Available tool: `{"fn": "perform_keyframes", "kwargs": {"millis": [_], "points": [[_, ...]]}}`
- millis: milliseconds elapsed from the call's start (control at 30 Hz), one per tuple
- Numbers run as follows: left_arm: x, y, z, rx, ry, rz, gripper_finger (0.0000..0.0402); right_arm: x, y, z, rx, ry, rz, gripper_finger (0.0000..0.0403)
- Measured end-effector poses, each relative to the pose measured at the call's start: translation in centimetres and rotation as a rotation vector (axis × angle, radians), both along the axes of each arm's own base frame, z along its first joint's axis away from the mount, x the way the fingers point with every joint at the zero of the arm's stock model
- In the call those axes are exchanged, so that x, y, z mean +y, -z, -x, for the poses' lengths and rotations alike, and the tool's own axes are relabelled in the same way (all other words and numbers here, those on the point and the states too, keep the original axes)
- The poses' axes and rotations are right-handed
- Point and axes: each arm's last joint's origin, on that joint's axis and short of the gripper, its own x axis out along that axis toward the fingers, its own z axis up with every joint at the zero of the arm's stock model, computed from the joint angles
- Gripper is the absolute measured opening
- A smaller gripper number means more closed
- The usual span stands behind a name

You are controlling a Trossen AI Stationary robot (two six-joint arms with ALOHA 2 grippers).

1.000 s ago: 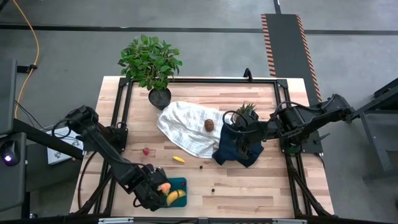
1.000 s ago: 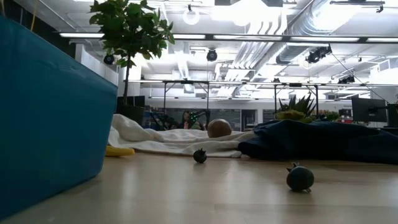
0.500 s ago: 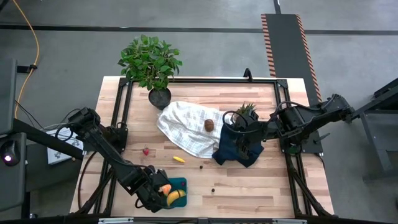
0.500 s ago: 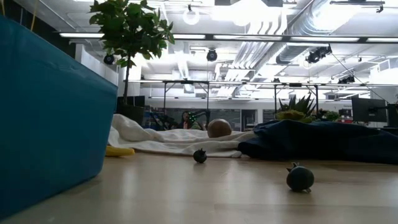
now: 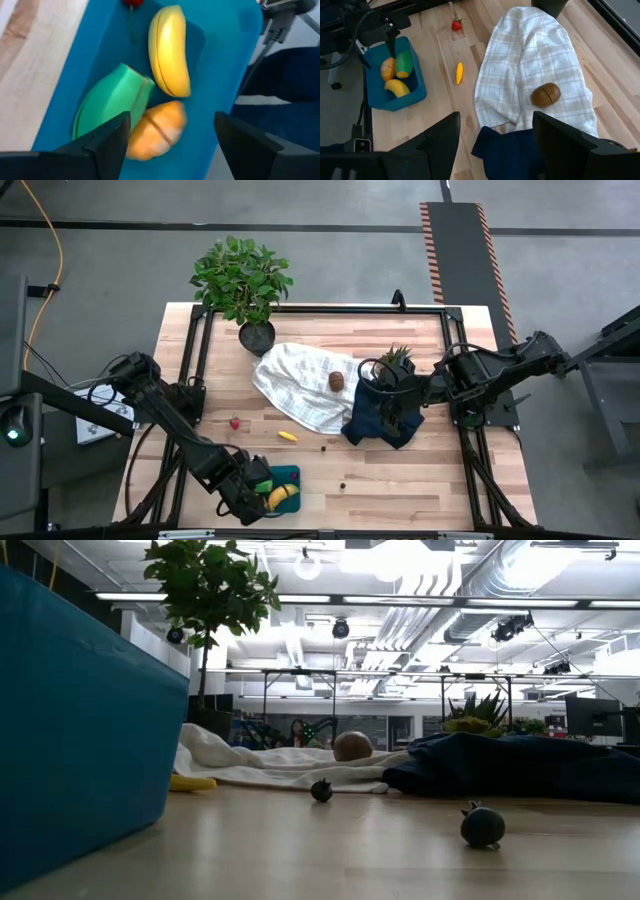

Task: Pick and placing Produce into tupperware
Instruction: Put the blackberry into the bin

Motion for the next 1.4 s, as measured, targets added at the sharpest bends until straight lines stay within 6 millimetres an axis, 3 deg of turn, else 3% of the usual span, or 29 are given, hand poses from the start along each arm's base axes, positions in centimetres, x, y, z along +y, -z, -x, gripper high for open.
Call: {"fn": "perform_keyframes", "kwargs": {"millis": [233,600,867,1067,1233,1400], "points": [[0.5,-2.4,0.7,-0.040,0.014,0.074,0.0221,0.0,-0.2,-0.2,-0.022,-0.012,0.005,0.0241],[4.4,-6.8,0.6,-0.226,0.044,0.053,0.0167,-0.8,0.0,-2.4,-0.083,-0.054,-0.038,0.0241],[7.6,-9.3,0.7,-0.334,0.057,0.020,0.0149,-1.8,3.7,-5.0,0.139,-0.046,-0.072,0.0241],[9.4,-10.3,0.8,-0.377,0.061,-0.016,0.0141,-2.5,6.2,-5.1,0.364,-0.005,-0.026,0.0241],[10.2,-10.4,0.7,-0.380,0.076,-0.049,0.0140,-2.7,7.2,-5.4,0.353,-0.006,-0.032,0.0241],[10.4,-10.1,0.8,-0.356,0.104,-0.080,0.0140,-3.6,11.3,-3.4,0.353,0.044,-0.163,0.0241]]}}
